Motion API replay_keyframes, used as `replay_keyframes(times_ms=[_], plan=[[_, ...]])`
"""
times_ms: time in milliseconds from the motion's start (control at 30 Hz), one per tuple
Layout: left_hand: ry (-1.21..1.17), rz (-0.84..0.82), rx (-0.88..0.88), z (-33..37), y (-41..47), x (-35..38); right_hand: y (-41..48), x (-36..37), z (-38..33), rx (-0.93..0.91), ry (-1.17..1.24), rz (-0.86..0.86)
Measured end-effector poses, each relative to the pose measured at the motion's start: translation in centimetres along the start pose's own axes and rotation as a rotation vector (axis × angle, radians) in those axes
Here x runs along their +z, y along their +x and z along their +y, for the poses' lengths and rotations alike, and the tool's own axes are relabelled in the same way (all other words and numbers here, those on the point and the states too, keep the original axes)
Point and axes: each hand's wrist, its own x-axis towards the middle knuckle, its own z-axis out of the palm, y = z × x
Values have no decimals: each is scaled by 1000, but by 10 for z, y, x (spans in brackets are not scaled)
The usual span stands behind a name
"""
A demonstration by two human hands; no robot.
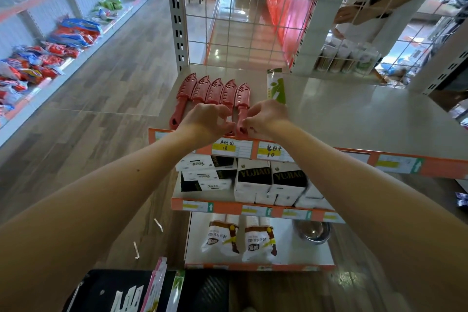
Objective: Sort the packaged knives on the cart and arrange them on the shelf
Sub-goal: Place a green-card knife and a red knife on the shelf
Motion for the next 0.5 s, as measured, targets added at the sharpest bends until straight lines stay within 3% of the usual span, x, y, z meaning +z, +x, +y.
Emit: replay_keyframes(times_ms=[167, 500], plan=[[28, 3, 120, -5, -1, 6, 2, 4, 4, -128, -117, 49], [95, -50, 20, -6, 8, 16, 12, 7, 9, -151, -240, -47]])
